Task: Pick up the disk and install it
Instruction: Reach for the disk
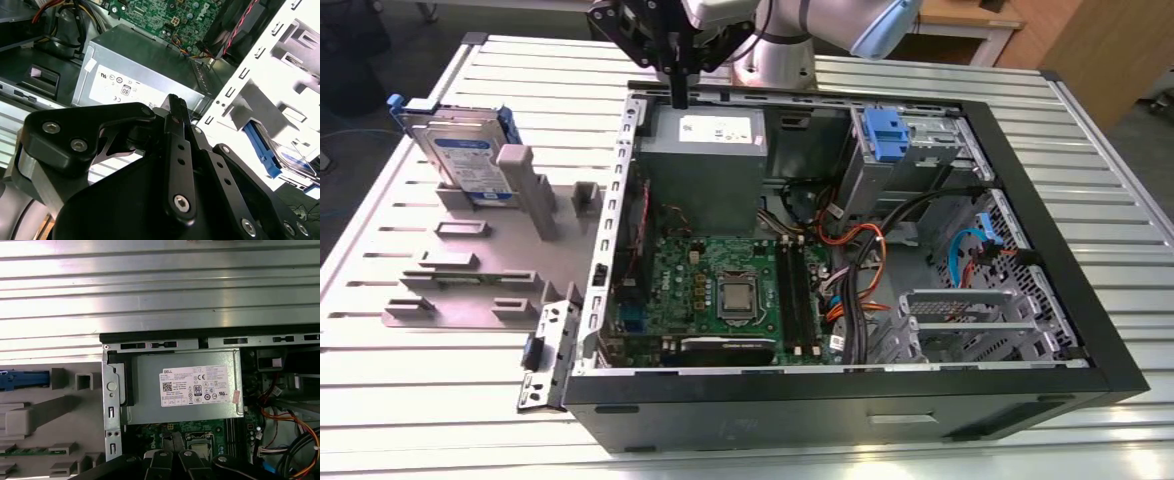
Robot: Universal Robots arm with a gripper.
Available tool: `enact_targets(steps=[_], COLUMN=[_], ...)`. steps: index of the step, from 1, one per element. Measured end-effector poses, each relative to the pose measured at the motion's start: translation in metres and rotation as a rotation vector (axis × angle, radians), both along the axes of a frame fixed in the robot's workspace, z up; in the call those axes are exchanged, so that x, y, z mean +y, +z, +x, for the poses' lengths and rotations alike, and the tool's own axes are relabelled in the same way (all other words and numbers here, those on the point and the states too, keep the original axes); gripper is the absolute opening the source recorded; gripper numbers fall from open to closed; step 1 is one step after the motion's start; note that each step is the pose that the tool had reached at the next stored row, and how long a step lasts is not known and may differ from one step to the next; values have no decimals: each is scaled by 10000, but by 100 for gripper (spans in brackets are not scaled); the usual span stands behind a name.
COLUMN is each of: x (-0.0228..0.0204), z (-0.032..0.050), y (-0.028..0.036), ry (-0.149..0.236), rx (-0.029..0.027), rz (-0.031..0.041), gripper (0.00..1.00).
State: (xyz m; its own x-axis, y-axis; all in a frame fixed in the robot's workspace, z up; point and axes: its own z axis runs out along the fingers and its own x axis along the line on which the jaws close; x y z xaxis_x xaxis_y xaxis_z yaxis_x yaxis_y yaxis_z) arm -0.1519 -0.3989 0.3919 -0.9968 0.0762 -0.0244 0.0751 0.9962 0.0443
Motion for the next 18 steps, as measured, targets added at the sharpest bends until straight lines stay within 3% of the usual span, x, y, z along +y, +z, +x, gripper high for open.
enact_targets(steps=[18], x=[0], z=[-71], y=[-4], ry=[0], rx=[0], rz=[0], gripper=[11])
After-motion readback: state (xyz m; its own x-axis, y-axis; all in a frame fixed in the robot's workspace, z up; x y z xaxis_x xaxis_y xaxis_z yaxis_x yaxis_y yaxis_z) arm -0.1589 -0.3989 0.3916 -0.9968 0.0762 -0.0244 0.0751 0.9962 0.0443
